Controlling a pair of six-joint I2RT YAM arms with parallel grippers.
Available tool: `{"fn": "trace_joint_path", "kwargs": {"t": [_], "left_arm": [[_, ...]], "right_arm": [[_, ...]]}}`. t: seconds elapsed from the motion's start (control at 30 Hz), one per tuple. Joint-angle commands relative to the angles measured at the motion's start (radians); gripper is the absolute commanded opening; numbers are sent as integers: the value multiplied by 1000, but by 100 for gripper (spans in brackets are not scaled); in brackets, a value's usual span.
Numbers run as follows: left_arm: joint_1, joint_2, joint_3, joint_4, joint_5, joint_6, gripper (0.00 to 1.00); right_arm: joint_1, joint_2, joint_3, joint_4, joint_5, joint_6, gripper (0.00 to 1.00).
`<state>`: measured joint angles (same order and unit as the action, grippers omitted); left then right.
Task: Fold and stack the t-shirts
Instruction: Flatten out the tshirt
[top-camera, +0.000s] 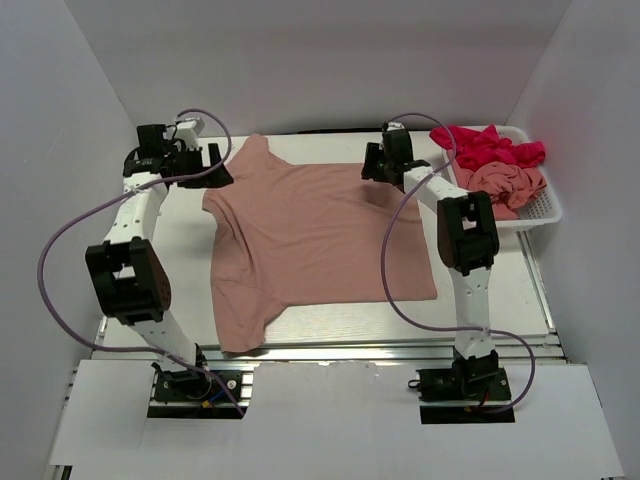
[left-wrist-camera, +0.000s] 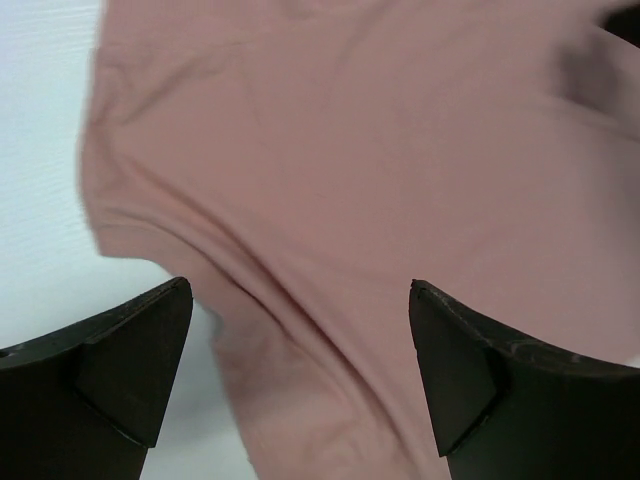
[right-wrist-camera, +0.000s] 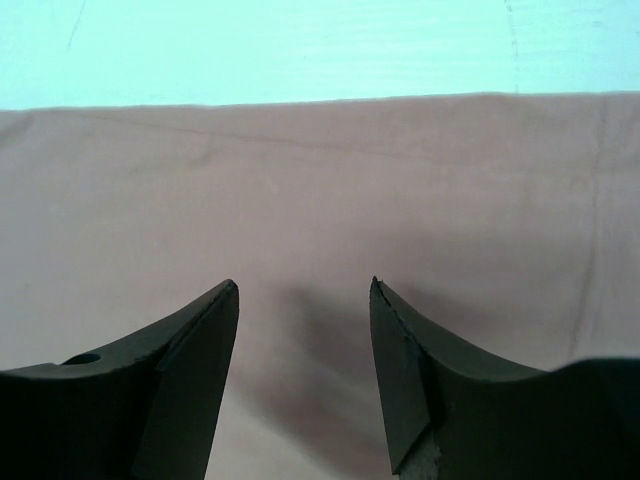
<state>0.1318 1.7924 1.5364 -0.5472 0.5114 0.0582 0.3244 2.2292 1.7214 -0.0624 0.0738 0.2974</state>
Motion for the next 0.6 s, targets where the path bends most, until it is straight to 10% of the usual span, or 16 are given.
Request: {"fn": "trace_joint_path", "kwargs": {"t": [0.0,0.57], "left_arm": [[-23,-48,-21,-245,157,64,98],[-55,117,-234,-292,150,169,98]], "right_arm": [[-44,82,149,-46,-52,-17,60],[-93,221,302,-39,-97,-47,61]]}}
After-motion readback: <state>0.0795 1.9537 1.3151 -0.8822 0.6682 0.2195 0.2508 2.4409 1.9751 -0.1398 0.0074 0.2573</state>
